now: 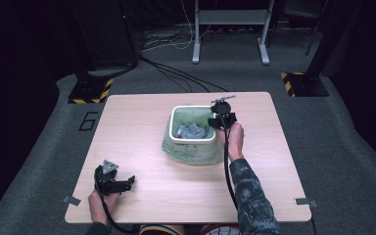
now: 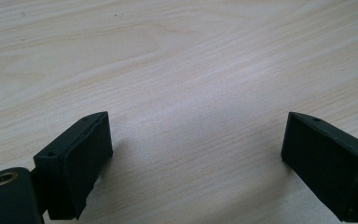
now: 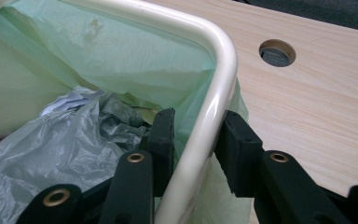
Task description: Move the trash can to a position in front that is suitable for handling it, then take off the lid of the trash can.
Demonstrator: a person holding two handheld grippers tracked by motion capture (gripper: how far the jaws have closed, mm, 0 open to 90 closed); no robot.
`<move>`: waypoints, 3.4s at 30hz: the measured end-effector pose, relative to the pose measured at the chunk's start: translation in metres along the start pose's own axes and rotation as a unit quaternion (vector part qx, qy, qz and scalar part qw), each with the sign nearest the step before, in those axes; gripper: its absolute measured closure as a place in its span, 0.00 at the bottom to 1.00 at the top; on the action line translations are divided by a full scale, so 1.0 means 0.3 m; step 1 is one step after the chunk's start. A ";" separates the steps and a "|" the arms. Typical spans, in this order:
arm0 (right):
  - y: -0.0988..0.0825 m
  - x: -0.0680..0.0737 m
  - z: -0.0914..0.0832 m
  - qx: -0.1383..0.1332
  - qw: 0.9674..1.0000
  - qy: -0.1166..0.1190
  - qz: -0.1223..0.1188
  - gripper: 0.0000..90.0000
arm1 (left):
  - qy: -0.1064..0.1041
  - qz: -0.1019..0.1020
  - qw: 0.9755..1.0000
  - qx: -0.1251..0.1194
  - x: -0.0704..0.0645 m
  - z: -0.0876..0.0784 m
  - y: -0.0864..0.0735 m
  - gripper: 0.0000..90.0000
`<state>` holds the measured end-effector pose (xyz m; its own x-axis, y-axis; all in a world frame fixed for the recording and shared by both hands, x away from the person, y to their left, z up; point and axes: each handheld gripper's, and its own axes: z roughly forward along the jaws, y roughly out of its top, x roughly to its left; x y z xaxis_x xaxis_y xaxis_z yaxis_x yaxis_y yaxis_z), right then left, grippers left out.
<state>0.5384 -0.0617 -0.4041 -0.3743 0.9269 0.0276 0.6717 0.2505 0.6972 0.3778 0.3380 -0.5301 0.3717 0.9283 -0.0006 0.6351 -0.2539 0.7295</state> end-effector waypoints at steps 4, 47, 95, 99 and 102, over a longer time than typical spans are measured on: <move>-0.003 -0.020 -0.004 0.001 1.000 -0.002 0.002 0.75 | 0.000 0.000 1.000 0.000 -0.001 0.000 0.000 0.09; -0.130 -0.160 -0.217 -0.103 0.993 0.052 0.024 0.07 | 0.012 -0.050 0.999 0.014 0.005 -0.011 0.036 0.12; -0.135 -0.167 -0.296 -0.089 0.995 0.045 -0.018 0.00 | -0.082 -0.029 0.994 -0.058 -0.100 -0.095 0.480 0.00; -0.124 -0.155 -0.293 -0.070 0.996 0.051 -0.020 0.00 | -0.085 -0.022 0.995 -0.046 -0.108 -0.083 0.518 0.01; -0.119 -0.149 -0.291 -0.064 0.996 0.058 -0.026 0.00 | -0.082 -0.017 0.995 -0.046 -0.114 -0.081 0.534 0.02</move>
<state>0.4752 -0.1364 -0.3675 -0.4823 0.8735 0.0656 0.5646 0.2527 0.7857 0.4504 0.2721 -0.3965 0.4619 0.8771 -0.1320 0.5870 -0.1907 0.7868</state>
